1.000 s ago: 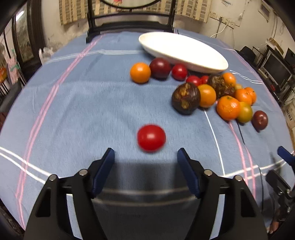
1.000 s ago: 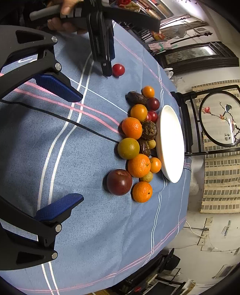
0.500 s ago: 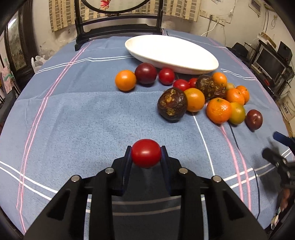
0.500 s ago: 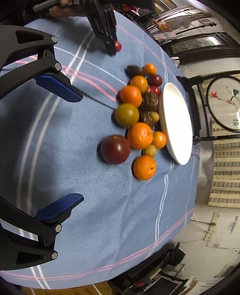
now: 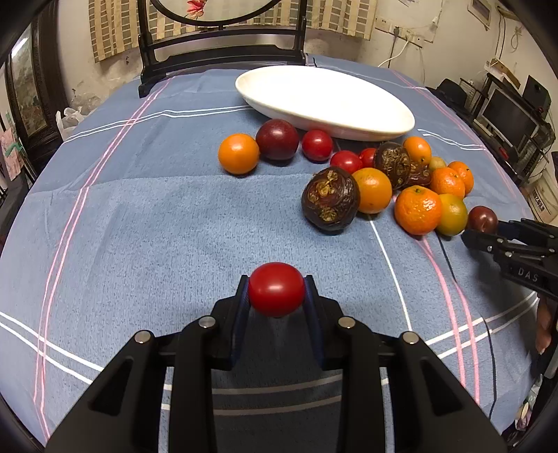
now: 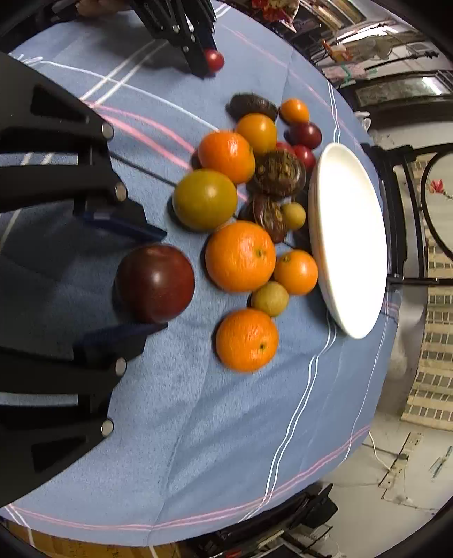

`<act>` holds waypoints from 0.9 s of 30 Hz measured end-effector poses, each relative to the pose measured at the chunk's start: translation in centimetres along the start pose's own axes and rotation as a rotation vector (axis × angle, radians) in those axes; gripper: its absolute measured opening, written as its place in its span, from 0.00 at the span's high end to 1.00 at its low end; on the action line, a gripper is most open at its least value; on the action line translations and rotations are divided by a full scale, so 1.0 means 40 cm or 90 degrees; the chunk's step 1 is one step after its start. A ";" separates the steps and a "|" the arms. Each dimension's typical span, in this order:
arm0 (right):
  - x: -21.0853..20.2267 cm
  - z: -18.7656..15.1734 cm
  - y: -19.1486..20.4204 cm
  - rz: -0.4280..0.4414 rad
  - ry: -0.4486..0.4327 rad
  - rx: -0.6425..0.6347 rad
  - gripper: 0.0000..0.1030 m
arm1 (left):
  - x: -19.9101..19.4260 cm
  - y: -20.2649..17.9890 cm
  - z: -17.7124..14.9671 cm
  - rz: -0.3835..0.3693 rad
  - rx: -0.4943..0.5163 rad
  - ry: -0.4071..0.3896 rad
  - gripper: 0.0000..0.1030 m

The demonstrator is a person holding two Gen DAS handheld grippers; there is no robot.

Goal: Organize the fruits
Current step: 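Carry both tomatoes onto the white plate and open both tools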

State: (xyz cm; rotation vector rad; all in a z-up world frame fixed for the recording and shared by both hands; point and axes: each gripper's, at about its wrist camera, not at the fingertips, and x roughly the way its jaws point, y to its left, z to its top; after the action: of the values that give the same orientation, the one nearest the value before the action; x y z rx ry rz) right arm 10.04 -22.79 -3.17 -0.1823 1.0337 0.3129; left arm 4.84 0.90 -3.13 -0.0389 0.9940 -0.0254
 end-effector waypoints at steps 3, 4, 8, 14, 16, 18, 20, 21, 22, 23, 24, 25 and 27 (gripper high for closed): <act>-0.008 -0.006 -0.008 0.030 -0.007 0.011 0.60 | 0.001 0.005 0.004 -0.012 0.001 0.002 0.72; -0.016 -0.010 -0.009 0.046 -0.016 0.012 0.60 | 0.000 0.006 0.008 -0.021 0.000 0.003 0.72; -0.054 -0.005 0.002 0.084 -0.046 0.004 0.60 | -0.017 0.000 0.033 -0.036 0.015 -0.007 0.72; -0.104 0.098 0.052 0.103 -0.099 -0.049 0.60 | -0.059 -0.022 0.176 -0.073 0.039 -0.043 0.71; -0.097 0.160 0.072 0.100 -0.113 -0.065 0.60 | -0.051 -0.038 0.256 -0.083 0.039 -0.059 0.71; -0.081 0.210 0.089 0.096 -0.121 -0.072 0.60 | -0.025 -0.050 0.325 -0.082 0.031 -0.060 0.71; -0.047 0.267 0.106 0.084 -0.125 -0.077 0.60 | 0.026 -0.061 0.398 -0.082 0.017 -0.048 0.71; -0.030 0.289 0.110 0.079 -0.125 -0.077 0.60 | 0.052 -0.063 0.423 -0.077 0.008 -0.038 0.71; -0.005 0.313 0.114 0.076 -0.118 -0.074 0.60 | 0.088 -0.064 0.452 -0.079 -0.003 -0.022 0.71; 0.016 0.328 0.115 0.075 -0.110 -0.071 0.60 | 0.114 -0.066 0.468 -0.079 -0.006 -0.009 0.71; 0.037 0.342 0.116 0.072 -0.102 -0.067 0.60 | 0.142 -0.068 0.483 -0.071 -0.010 0.003 0.71; 0.060 0.355 0.114 0.067 -0.091 -0.062 0.60 | 0.164 -0.068 0.490 -0.063 -0.011 0.010 0.71; 0.094 0.368 0.113 0.061 -0.074 -0.059 0.60 | 0.202 -0.069 0.500 -0.057 -0.007 0.023 0.71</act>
State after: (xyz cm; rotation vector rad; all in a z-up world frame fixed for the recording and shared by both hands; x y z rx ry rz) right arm 22.28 -13.59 0.95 -0.1952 0.9158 0.4539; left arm 26.01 -1.77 1.11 -0.0928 1.0284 -0.1036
